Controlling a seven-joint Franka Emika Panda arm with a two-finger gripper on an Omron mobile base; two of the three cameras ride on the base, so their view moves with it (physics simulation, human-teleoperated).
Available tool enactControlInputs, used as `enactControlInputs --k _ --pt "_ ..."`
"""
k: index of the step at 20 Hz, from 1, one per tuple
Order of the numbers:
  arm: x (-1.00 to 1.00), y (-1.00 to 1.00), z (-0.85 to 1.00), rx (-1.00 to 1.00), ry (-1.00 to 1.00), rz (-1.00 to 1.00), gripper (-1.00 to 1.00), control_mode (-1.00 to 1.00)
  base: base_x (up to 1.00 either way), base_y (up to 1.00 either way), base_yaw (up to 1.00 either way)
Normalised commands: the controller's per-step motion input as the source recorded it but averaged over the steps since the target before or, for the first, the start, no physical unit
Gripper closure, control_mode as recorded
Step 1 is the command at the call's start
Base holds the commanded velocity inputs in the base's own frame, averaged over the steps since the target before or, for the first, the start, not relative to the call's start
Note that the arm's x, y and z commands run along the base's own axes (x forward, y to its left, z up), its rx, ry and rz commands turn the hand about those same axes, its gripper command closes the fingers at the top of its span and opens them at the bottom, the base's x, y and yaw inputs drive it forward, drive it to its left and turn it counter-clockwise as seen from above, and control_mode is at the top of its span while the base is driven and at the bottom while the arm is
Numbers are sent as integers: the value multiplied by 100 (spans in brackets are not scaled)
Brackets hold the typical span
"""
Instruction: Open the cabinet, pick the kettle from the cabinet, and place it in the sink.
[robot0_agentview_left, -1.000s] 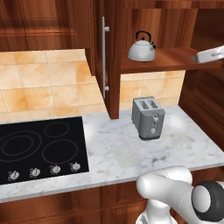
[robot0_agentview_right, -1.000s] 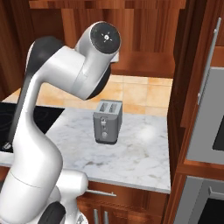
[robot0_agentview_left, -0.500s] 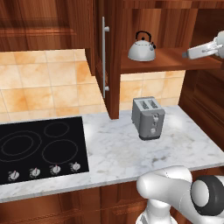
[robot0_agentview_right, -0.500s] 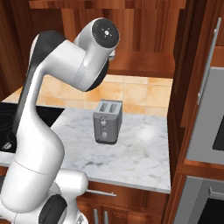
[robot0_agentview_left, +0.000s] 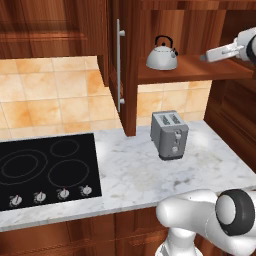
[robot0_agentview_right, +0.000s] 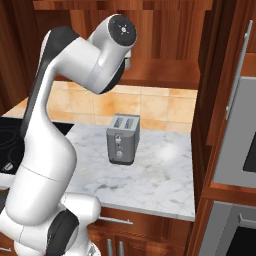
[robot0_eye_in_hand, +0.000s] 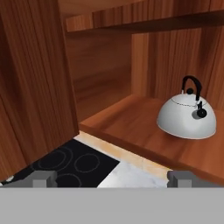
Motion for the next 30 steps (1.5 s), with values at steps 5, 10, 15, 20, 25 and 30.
enactControlInputs --k 5,10,15,20,25,30 --pt "28 15 0 0 0 -10 -100 -100 0 0 0" --pt "30 8 -3 0 0 -11 -100 -100 0 0 0" --pt "32 1 -2 0 1 -3 -100 -100 0 0 0" --pt "38 0 -4 0 4 -1 -100 -100 0 0 0" --pt "39 -5 -1 0 8 0 -100 -100 0 0 0" --pt "43 -6 -1 0 8 0 -100 -100 0 0 0"
